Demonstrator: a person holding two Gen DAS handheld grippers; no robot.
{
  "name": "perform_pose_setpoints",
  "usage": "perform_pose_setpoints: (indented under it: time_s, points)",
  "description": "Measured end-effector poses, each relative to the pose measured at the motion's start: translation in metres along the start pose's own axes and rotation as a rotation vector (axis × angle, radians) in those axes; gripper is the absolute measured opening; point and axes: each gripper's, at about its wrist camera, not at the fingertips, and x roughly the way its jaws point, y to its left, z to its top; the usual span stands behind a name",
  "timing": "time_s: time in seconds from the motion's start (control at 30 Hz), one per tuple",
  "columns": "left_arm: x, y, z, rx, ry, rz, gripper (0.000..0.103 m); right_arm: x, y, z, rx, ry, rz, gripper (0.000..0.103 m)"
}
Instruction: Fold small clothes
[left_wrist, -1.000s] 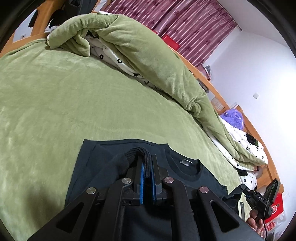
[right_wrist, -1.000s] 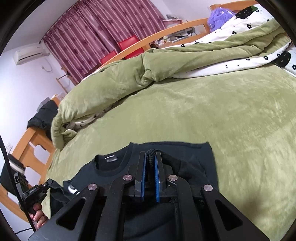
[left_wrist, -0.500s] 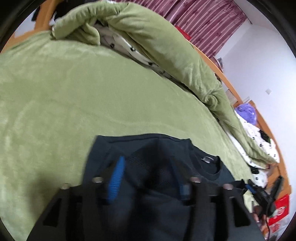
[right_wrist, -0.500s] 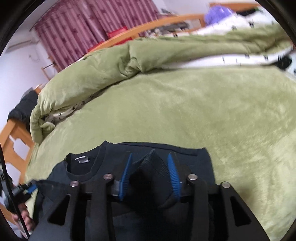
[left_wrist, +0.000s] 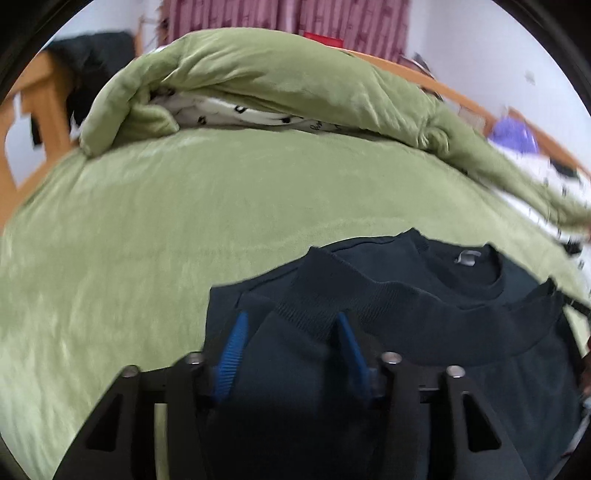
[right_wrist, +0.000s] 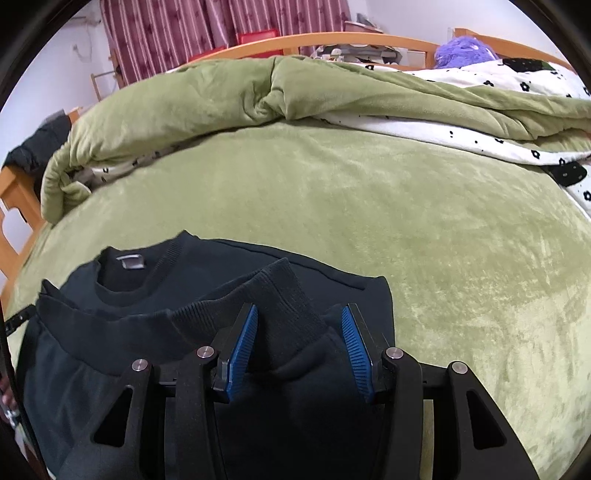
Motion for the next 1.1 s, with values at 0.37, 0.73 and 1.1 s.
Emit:
perform_pose_setpoints:
  time_s: [0.37, 0.73, 1.1]
  points:
    - [0.023, 0.001, 0.003, 0.034, 0.022, -0.026, 0.037, 0.02, 0.001, 0.002, -0.028, 0.019, -0.005, 0.051]
    - [0.027, -0.02, 0.007, 0.215, 0.034, 0.063, 0.038, 0.02, 0.007, 0.004, -0.111, 0.041, -0.042, 0.051]
    - [0.036, -0.018, 0.004, 0.22, 0.057, 0.059, 0.041, 0.036, 0.007, 0.006, -0.112, 0.074, -0.056, 0.051]
